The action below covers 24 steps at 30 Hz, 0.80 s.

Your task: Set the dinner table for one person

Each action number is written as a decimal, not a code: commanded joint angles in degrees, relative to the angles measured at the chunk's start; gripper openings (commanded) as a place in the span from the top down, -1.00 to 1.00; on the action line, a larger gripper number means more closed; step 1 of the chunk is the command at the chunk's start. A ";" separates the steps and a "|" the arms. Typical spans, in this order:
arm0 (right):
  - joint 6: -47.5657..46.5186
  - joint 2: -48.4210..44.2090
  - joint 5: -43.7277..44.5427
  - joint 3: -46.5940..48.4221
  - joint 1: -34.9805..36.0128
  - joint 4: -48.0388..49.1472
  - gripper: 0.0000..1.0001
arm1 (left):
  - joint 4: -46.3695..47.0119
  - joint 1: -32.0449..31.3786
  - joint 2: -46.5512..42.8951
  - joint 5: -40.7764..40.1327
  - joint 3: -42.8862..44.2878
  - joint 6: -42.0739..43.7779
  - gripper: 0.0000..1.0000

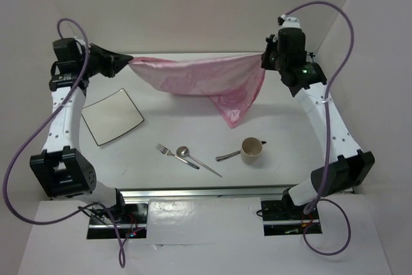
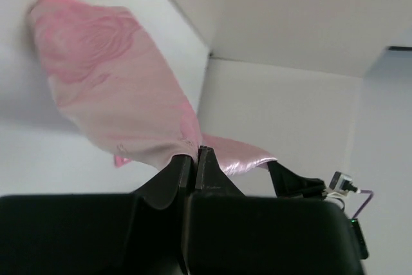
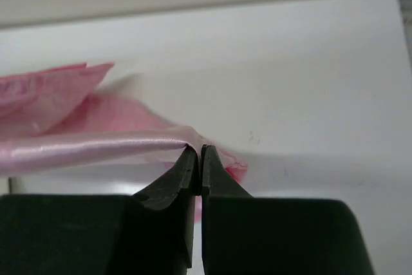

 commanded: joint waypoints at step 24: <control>-4.49 -8.95 8.08 11.75 -0.70 4.70 1.00 | 9.73 9.24 -7.25 8.82 9.16 -10.33 1.00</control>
